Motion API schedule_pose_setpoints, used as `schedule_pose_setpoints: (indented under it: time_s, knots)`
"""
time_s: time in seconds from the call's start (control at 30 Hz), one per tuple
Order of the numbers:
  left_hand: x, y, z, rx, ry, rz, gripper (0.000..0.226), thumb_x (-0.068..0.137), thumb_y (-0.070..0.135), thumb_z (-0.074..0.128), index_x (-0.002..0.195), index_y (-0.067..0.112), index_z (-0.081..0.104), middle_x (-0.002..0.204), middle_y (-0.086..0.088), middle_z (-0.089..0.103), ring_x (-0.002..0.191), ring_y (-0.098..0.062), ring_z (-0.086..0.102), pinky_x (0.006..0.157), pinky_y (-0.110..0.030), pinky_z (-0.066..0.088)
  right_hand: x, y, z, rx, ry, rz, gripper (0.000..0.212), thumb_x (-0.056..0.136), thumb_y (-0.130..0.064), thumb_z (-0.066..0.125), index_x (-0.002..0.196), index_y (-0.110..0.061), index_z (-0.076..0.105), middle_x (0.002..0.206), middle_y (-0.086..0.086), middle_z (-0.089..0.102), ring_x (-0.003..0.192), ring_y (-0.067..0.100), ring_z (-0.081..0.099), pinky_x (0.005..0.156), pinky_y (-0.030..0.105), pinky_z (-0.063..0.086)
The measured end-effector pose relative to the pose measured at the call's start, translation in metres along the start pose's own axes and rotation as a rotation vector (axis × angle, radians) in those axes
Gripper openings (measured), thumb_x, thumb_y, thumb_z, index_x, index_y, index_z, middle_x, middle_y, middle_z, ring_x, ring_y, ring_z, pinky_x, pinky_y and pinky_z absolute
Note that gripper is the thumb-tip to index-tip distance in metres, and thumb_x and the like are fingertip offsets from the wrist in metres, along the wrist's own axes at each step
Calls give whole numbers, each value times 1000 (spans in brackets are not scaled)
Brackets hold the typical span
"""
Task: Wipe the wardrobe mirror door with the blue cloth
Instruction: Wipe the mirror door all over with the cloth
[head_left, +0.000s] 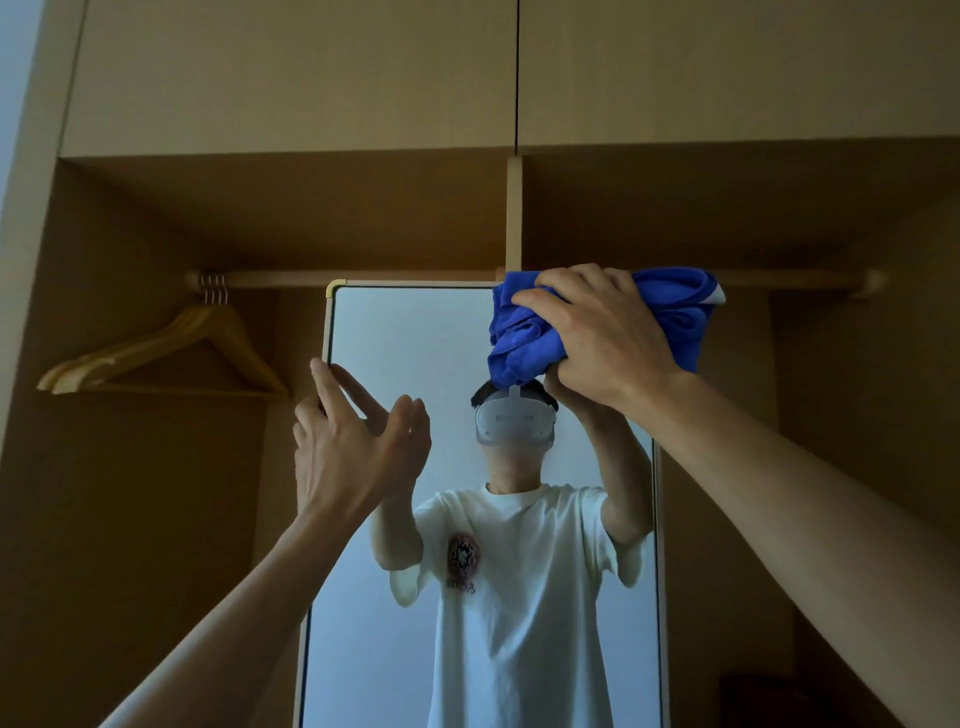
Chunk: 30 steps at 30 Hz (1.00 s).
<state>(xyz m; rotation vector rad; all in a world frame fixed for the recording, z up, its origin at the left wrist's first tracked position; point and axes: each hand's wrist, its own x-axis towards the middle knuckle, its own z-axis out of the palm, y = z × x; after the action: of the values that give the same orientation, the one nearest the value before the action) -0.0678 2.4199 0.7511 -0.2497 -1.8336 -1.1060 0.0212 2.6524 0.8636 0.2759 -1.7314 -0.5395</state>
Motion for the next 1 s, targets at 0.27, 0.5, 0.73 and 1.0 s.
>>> schedule_pose_setpoints:
  time_s: [0.27,0.5,0.73,1.0]
  knots:
    - [-12,-10,1,-53,16,28,99,92,64,55,164,24,0,164,-13,25,149,-37,30,110,-56,40,-9,-4,2,34,9,9,63,71,-11,72,132,-22,59,128,1,58,118,30,49,97,45,35]
    - [-26,-18,0,-25,14,10,104,80,75,45,163,28,4,162,-12,29,144,-36,36,105,-58,47,-19,-15,9,56,10,19,61,70,-14,72,130,-24,59,127,-1,58,116,29,50,95,44,35]
    - [-33,-20,-1,-65,-27,-10,101,80,73,49,162,31,7,162,-10,27,144,-36,36,105,-60,47,-43,-27,12,68,-16,23,61,72,-14,70,131,-23,60,128,0,58,116,30,49,95,45,36]
    - [-39,-21,-6,-105,-78,-9,96,82,66,51,161,33,8,161,-10,27,142,-34,36,105,-60,46,-73,-49,17,75,-97,45,64,69,-26,76,131,-25,60,130,-1,57,116,28,50,96,44,36]
